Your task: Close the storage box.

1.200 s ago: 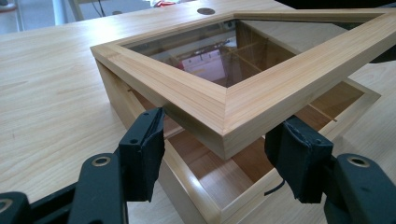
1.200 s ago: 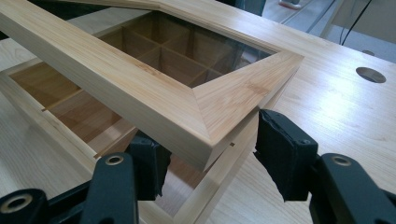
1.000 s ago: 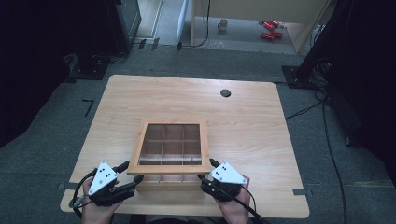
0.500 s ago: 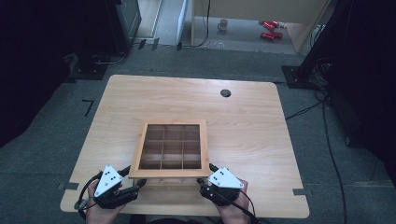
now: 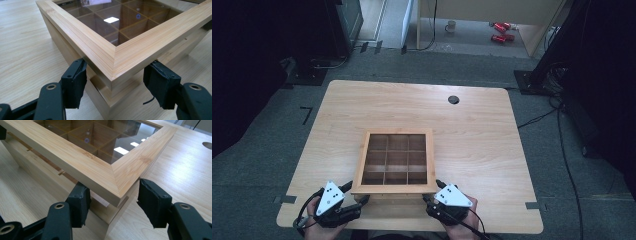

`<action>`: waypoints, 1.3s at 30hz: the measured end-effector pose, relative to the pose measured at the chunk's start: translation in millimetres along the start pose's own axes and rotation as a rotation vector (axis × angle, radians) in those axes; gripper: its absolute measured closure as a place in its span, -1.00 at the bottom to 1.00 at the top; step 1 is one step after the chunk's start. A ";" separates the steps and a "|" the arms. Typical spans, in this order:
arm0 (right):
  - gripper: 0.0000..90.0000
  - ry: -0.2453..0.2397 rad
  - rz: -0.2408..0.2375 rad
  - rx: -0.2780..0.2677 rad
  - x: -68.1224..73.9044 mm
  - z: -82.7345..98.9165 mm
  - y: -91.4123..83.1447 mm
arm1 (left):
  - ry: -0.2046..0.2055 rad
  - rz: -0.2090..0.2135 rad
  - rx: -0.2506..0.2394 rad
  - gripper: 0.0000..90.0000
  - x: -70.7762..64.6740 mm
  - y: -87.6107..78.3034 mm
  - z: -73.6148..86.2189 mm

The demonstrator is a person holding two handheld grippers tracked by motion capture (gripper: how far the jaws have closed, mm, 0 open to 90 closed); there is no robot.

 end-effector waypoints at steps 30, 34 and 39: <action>-0.08 0.017 -0.018 0.018 -3.1 20.5 -10.5 | -0.033 0.031 -0.034 -0.23 2.4 -10.4 6.2; -0.09 0.043 0.006 -0.024 -17.1 14.5 -24.1 | -0.037 0.033 -0.047 -0.23 4.1 -12.6 2.0; -0.10 0.058 0.047 -0.037 -34.8 9.3 -30.7 | -0.035 0.018 -0.065 -0.24 10.9 -16.3 -5.9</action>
Point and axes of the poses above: each handheld gripper's, and its own axes: y roughly forward along the jaws, z roughly out of its underside, x roughly to its left, the point moved 9 cm from there along y, roughly forward along the jaws, and after that the axes turned 5 degrees about x, right-handed, at the moved point
